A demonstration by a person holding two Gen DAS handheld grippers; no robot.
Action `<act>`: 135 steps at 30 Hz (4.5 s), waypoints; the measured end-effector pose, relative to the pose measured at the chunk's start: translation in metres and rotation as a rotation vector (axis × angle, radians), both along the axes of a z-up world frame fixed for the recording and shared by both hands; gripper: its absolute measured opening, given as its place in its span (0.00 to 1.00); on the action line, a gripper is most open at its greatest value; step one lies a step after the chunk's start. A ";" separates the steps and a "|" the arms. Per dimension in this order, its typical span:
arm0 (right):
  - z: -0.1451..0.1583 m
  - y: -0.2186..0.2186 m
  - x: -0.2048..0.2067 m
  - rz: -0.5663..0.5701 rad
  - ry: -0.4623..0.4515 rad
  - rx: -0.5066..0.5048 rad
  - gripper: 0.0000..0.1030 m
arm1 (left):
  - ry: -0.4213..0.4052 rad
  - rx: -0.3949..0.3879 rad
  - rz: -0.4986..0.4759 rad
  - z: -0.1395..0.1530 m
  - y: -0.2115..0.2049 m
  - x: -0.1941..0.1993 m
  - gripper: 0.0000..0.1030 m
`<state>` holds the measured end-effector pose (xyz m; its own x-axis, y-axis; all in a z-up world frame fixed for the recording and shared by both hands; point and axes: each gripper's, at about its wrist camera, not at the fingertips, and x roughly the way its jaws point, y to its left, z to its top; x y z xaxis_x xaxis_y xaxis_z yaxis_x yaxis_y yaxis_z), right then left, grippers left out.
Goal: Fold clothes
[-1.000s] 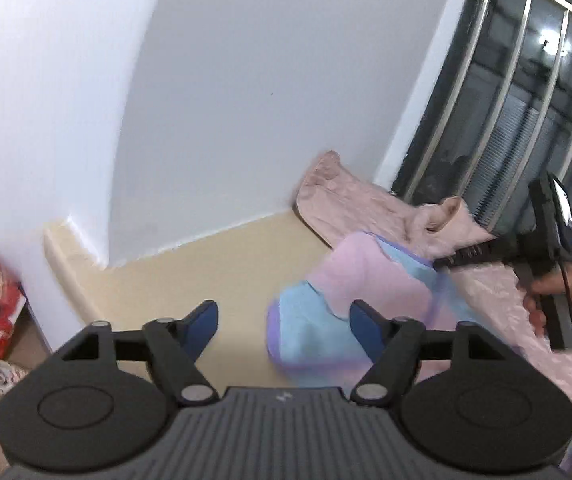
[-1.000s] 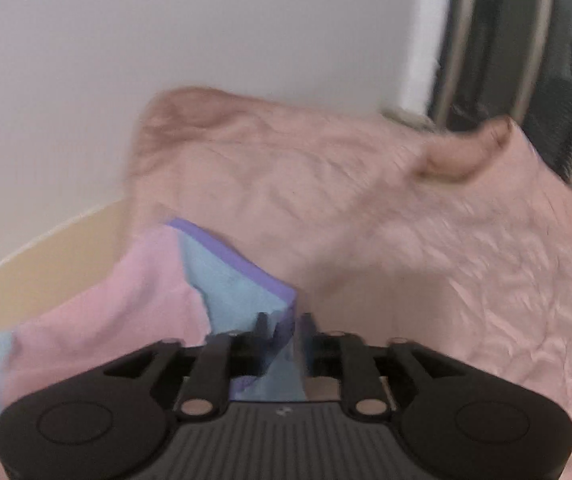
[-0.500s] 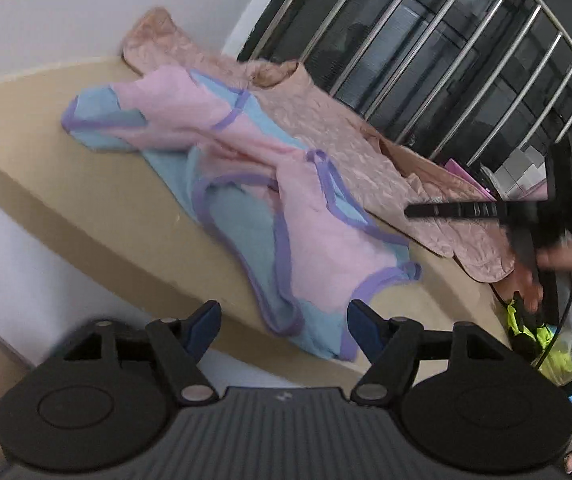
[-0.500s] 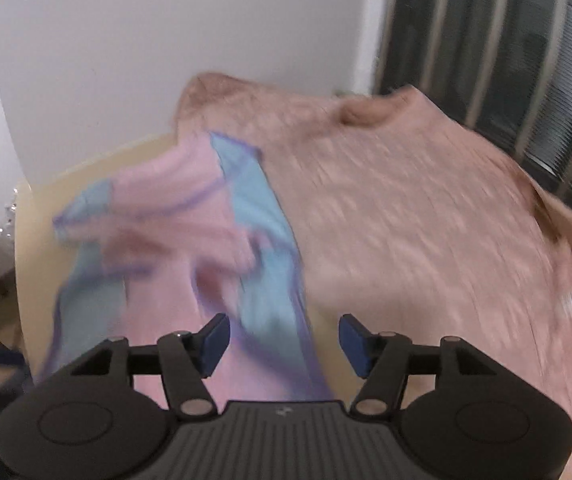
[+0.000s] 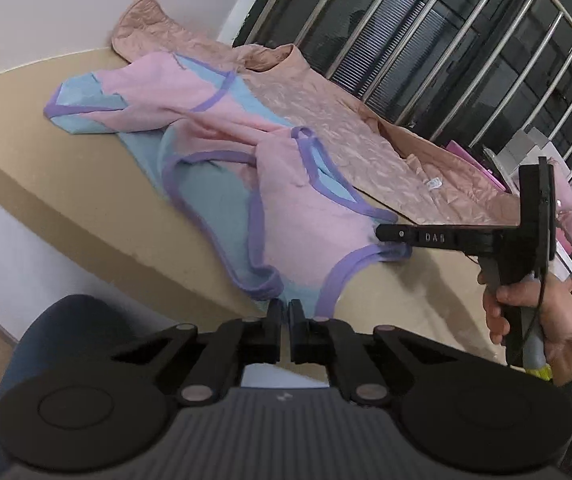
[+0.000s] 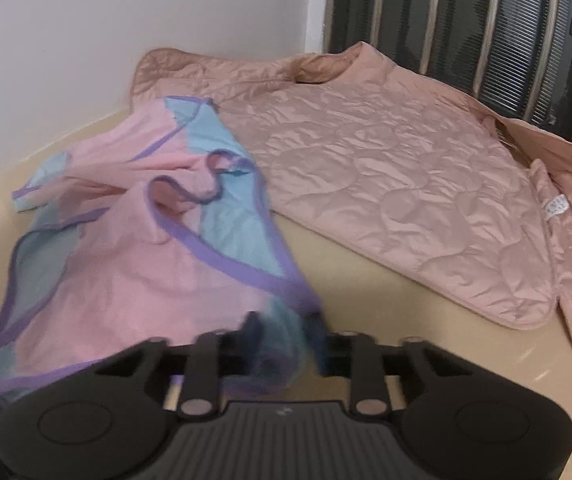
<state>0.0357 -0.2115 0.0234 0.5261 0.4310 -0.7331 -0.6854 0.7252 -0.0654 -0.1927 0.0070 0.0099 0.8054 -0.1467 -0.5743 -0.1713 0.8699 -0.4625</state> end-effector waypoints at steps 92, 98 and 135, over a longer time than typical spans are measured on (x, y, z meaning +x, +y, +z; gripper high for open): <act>-0.005 -0.083 -0.119 -0.290 -0.121 0.239 0.05 | -0.125 0.273 -0.638 0.006 -0.079 0.107 0.03; -0.001 -0.100 -0.130 -0.225 -0.066 0.292 0.07 | -0.130 0.275 -0.650 0.011 -0.069 0.090 0.04; -0.009 -0.033 0.035 -0.425 0.159 0.438 0.13 | -0.023 -0.086 -0.152 -0.006 0.089 0.276 0.07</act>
